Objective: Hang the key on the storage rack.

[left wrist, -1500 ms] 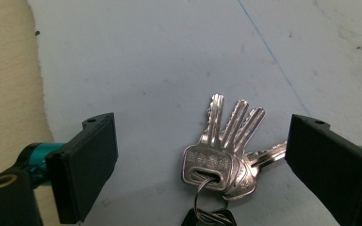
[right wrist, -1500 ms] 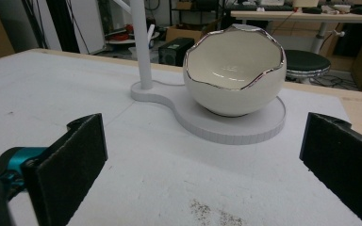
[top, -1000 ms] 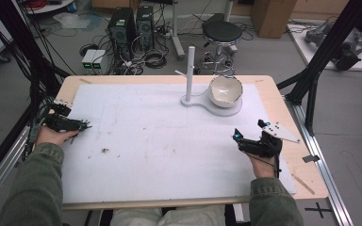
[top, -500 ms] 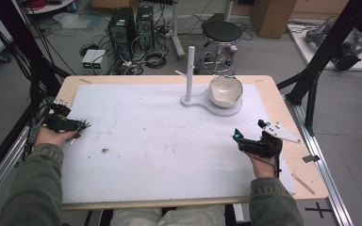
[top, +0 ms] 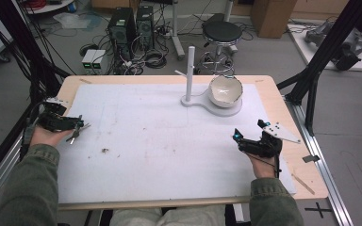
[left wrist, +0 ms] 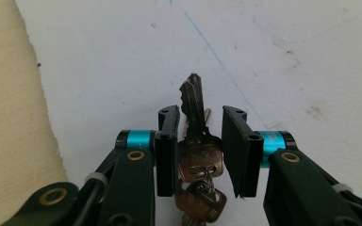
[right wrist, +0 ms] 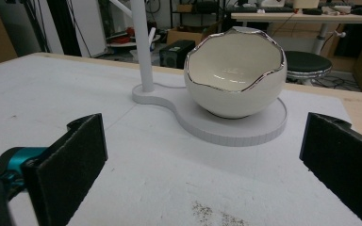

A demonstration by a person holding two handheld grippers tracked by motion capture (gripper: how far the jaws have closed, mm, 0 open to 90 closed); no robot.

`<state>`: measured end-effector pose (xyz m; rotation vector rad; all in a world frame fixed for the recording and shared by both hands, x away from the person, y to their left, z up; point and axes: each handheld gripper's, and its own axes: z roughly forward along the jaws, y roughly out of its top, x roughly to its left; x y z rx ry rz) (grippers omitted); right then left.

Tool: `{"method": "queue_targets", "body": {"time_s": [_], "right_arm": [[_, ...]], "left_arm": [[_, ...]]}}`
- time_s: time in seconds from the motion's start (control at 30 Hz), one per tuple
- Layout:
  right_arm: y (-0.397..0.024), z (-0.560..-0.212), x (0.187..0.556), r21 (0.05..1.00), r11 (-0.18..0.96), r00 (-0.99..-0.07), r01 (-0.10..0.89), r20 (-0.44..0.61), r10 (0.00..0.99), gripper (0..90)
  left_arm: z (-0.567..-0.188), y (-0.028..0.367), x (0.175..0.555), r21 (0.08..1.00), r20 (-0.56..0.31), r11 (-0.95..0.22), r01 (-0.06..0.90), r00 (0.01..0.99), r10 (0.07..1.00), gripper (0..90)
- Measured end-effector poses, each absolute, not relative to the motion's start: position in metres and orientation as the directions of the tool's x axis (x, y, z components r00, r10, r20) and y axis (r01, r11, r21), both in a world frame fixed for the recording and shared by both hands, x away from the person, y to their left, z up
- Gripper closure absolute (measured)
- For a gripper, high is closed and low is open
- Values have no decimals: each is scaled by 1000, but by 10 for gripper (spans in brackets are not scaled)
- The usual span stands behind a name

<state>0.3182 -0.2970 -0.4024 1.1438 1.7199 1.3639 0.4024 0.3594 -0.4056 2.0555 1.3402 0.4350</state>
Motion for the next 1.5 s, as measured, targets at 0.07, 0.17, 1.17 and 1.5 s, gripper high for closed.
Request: {"method": "queue_targets", "body": {"time_s": [0.07,0.17,1.17,1.5], "right_arm": [[-297,-402,318,970,79,-407,229,21,913,4],[-297,-402,318,970,78,-408,231,24,912,4],[-297,-403,318,969,77,-423,235,30,906,4],[-297,-402,317,968,77,-422,237,31,906,4]], "left_arm": [[-401,359,400,671,-58,-283,686,428,902,677],[-386,357,395,705,-51,-287,649,450,892,677],[-317,319,397,775,28,-393,494,595,803,885],[-293,307,397,799,44,-402,447,623,781,885]]}}
